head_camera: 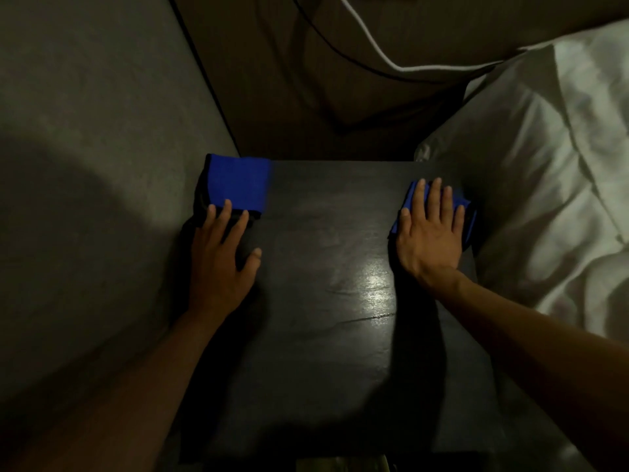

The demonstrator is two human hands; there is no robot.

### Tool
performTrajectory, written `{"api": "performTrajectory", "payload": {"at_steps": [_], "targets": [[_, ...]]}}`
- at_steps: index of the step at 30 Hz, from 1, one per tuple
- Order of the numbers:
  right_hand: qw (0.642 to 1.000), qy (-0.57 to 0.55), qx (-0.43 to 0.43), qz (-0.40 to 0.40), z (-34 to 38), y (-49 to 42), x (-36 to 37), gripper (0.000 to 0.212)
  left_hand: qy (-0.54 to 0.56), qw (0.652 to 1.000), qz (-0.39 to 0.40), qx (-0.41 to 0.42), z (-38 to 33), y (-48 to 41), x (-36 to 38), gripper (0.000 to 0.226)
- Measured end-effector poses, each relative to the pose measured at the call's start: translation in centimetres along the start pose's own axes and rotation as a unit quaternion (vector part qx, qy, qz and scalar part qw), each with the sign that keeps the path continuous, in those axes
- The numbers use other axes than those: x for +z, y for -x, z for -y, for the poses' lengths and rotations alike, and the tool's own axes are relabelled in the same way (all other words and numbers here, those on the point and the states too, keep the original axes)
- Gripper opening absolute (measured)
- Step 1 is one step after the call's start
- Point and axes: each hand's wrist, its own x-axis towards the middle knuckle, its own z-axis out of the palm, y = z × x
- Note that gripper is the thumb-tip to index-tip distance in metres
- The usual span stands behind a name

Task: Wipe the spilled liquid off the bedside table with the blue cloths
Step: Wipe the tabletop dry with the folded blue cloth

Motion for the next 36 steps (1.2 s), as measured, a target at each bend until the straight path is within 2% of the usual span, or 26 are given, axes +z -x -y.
{"api": "performTrajectory", "payload": {"at_steps": [11,19,30,32,36], "targets": [[0.999,0.009,-0.037,0.008,5.5,2.9,0.5,0.065,0.042,0.999,-0.001,-0.011,-0.2,-0.1,-0.5,0.068],[0.986,0.013,-0.167,0.023,11.5,2.5,0.7,0.064,0.051,0.998,0.012,-0.023,-0.3,-0.3,-0.7,0.07],[0.976,0.01,-0.217,0.026,16.4,4.1,1.2,0.064,0.031,0.997,0.027,-0.06,-0.4,-1.0,-0.8,0.068],[0.974,0.0,-0.223,0.031,17.2,5.2,1.5,0.064,0.009,0.998,0.023,-0.066,-0.5,-1.5,-1.1,0.063],[0.969,-0.034,-0.239,0.047,19.2,7.9,2.1,0.064,0.003,0.996,0.028,-0.081,-0.2,-2.7,-1.6,0.036]]}}
